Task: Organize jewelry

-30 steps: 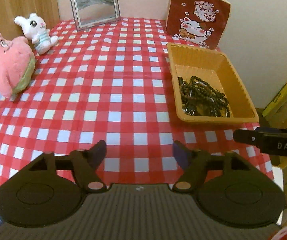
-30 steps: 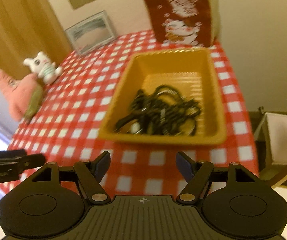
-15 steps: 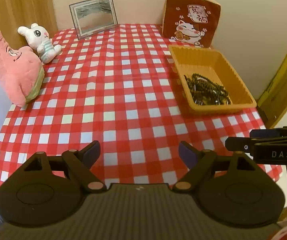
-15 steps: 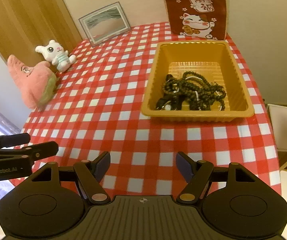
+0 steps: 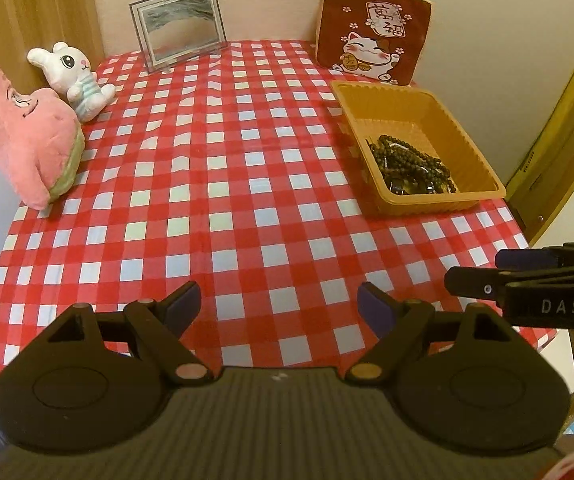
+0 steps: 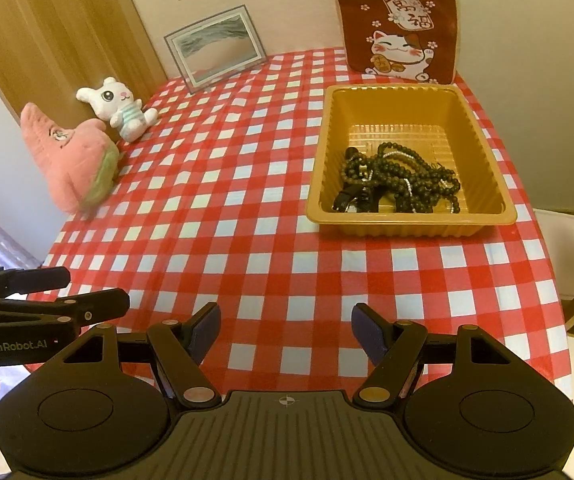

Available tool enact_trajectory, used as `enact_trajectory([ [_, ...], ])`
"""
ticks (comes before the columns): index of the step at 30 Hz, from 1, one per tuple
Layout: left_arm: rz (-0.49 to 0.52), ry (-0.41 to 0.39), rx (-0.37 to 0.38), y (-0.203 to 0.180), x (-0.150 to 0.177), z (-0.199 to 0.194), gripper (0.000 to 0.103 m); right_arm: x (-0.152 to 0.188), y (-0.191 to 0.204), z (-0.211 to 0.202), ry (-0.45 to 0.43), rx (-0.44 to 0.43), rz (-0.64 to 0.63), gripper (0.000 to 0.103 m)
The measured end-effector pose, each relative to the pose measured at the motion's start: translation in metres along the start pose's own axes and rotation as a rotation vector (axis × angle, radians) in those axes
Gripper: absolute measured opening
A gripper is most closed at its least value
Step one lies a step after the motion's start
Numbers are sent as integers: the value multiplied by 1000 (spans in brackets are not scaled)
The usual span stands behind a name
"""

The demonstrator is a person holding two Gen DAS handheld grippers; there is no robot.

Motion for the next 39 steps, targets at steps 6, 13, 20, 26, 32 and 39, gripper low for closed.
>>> enact_trajectory([
  [6, 1, -2, 4, -1, -1, 1, 84, -1, 2, 0, 1, 0, -6, 72],
  [13, 5, -5, 5, -8, -5, 4, 84, -3, 0, 0, 0, 1, -6, 72],
  [20, 5, -5, 5, -8, -5, 5, 84, -5, -3, 0, -1, 1, -7, 72],
  [26, 5, -8, 6, -9, -5, 5, 84, -5, -2, 0, -2, 1, -8, 72],
  [32, 8, -11, 6, -8, -9, 5, 84, -7, -3, 1, -3, 0, -10, 72],
  [39, 10, -11, 7, -7, -9, 5, 84, -9, -3, 2, -4, 0, -13, 72],
])
Point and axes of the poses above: each gripper's, at about its wrist camera, not at the fingertips, and z roughly the way its jaws point, y to its left, x to its underside, the point moved 1 cm from there along z, roughly the way its jaws point, and after that the axes turned 1 degree about -y, right-handed, at the moved point
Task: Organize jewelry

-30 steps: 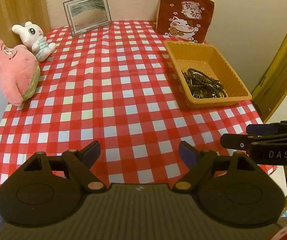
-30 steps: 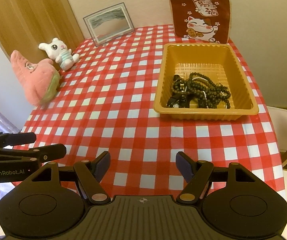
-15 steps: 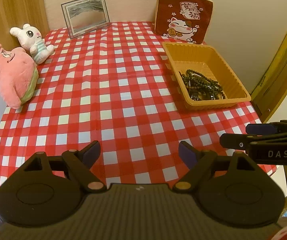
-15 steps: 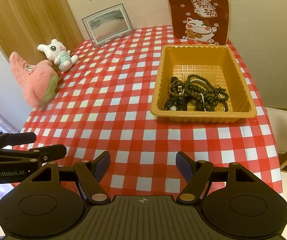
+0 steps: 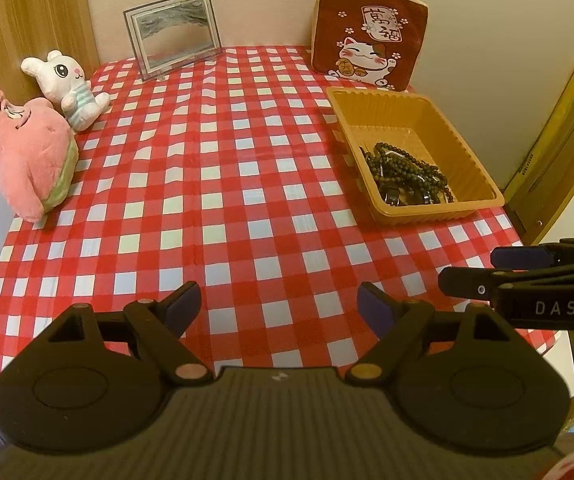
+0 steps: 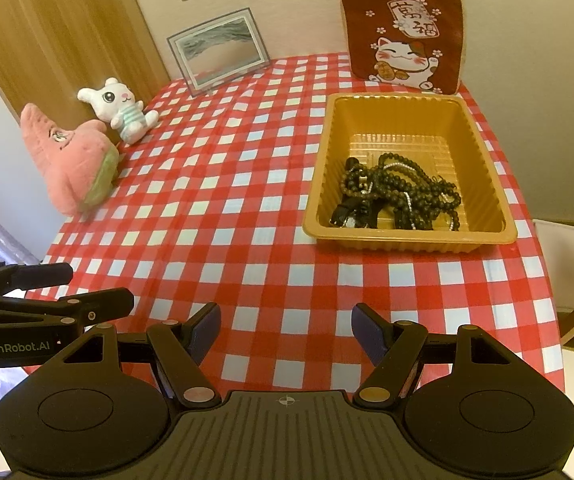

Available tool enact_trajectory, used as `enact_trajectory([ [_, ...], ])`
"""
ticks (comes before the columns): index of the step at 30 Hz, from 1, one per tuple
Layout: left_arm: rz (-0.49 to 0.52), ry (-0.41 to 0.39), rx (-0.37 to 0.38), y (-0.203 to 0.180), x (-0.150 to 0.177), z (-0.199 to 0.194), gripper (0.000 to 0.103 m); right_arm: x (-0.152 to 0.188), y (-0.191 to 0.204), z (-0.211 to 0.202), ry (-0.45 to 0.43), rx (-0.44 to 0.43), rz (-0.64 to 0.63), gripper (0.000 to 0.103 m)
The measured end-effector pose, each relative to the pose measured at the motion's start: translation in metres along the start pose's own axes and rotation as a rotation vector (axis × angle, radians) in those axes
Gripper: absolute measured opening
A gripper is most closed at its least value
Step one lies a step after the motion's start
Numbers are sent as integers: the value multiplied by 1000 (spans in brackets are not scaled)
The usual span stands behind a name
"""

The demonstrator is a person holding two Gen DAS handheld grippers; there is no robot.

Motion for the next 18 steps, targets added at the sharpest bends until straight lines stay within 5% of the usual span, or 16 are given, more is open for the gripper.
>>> enact_trajectory([
  [18, -1, -2, -1, -2, -1, 2, 84, -3, 0, 1, -1, 2, 0, 72],
])
Point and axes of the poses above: each gripper's, at about its wrist camera, not at the fingertips, and z roughly the way its jaws point, y to its left, x to its underside, the point moved 1 cm from there along z, roughly the way its jaws point, and after that the axes turned 1 degree about -y, right-handed, at the moved point
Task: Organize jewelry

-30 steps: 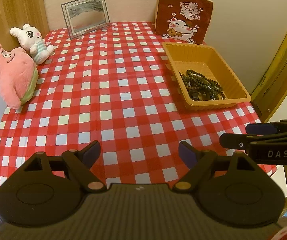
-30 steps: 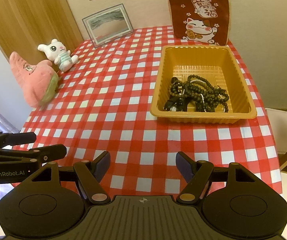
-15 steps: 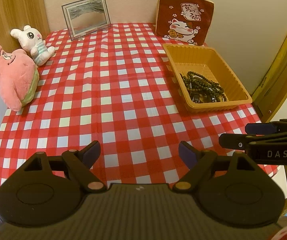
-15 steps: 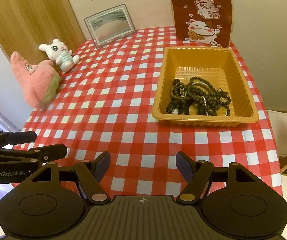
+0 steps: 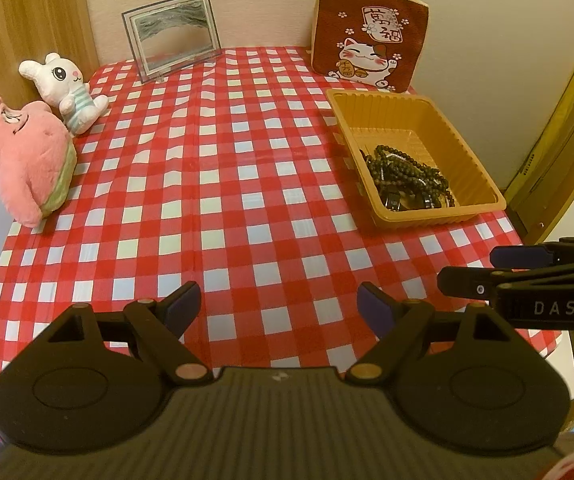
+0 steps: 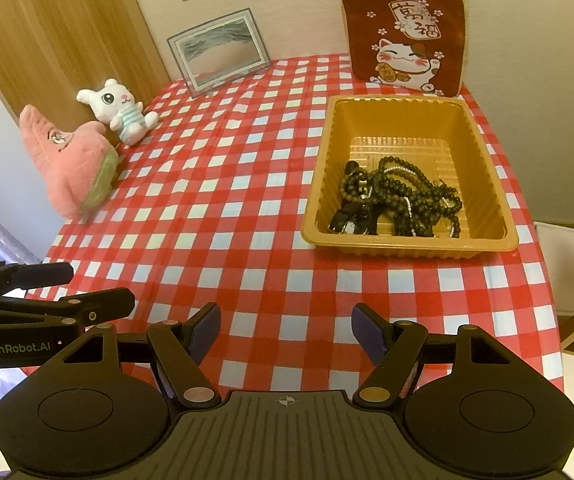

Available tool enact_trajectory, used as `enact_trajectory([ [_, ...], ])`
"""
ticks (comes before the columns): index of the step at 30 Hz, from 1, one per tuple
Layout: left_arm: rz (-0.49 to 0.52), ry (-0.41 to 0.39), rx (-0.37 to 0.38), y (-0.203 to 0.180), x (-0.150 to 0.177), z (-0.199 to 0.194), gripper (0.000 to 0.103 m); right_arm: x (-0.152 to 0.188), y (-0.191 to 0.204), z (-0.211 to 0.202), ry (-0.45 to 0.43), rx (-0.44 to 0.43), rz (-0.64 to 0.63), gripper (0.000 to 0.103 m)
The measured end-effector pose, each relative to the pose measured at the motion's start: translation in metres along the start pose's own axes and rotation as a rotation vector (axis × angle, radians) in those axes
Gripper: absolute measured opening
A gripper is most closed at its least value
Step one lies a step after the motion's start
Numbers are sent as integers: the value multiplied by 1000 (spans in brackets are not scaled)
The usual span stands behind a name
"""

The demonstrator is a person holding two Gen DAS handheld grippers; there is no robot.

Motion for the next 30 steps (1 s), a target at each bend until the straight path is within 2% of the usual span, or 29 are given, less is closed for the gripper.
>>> enact_trajectory([
  [30, 1, -3, 5, -1, -5, 5, 84, -9, -1, 4, -3, 1, -1, 72],
])
Point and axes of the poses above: each gripper's, at about its wrist camera, not at the fingertips, and z roughly the way its jaws point, y to its left, x to its underside, the point moved 1 cm from there along z, roughly the way its jaws point, and after that the axes turned 1 degree about -y, right-handed, at the moved point
